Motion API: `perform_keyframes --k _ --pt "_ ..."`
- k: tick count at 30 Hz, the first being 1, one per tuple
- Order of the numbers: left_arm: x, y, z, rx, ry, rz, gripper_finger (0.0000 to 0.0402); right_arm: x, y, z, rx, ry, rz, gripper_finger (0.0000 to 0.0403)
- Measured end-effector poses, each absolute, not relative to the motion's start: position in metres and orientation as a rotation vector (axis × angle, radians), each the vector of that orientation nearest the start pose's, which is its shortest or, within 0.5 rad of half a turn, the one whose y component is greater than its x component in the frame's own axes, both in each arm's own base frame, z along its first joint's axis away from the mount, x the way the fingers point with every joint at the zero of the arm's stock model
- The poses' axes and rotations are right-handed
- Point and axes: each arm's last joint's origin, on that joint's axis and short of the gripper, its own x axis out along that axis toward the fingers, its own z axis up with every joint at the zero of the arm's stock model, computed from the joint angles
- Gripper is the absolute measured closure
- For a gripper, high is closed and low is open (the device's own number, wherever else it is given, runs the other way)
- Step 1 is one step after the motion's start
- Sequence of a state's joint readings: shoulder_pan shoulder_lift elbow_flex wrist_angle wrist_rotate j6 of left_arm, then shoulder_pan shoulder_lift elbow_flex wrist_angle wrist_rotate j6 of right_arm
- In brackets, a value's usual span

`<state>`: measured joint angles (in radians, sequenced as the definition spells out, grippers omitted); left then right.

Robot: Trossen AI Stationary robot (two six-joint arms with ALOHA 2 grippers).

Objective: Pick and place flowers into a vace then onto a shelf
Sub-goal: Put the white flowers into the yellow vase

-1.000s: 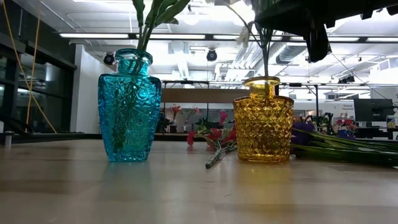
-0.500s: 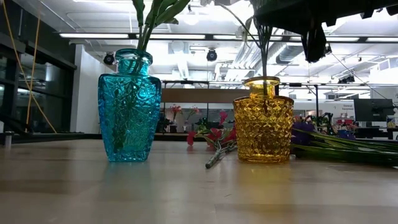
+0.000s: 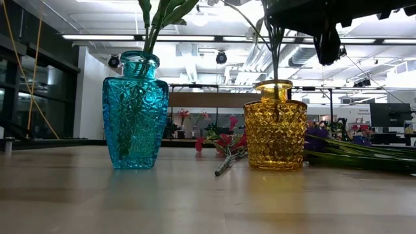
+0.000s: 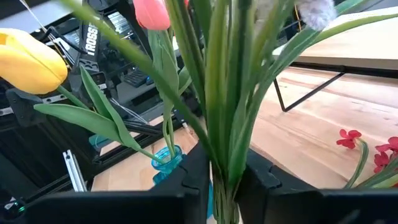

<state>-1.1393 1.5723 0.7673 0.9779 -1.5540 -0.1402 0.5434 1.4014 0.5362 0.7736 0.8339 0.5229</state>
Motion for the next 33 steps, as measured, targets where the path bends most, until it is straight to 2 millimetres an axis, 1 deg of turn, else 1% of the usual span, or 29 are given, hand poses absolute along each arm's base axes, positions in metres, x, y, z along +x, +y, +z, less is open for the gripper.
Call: perform_keyframes --k 5,9,14,19,23,33 --pt "0.152 -0.261 0.244 -0.308 -0.068 0.410 0.0163 0.239 0.120 0.205 0.440 0.024 -0.292 0.0304" --pt "0.152 -0.261 0.244 -0.308 -0.068 0.410 0.0163 0.240 0.121 0.204 0.403 0.055 -0.239 0.0271" --pt "0.152 -0.261 0.244 -0.308 -0.068 0.410 0.0163 0.238 0.121 0.205 0.369 0.081 -0.203 0.0247" --pt "0.152 -0.261 0.244 -0.308 -0.068 0.410 0.0163 0.228 0.115 0.213 0.340 0.131 -0.208 0.0247" --pt "0.152 -0.261 0.244 -0.308 -0.068 0.410 0.0163 0.217 0.110 0.223 0.333 0.172 -0.162 0.0252" --pt "0.152 -0.261 0.244 -0.307 -0.068 0.410 0.0163 0.184 0.095 0.237 0.454 0.331 -0.055 0.0253"
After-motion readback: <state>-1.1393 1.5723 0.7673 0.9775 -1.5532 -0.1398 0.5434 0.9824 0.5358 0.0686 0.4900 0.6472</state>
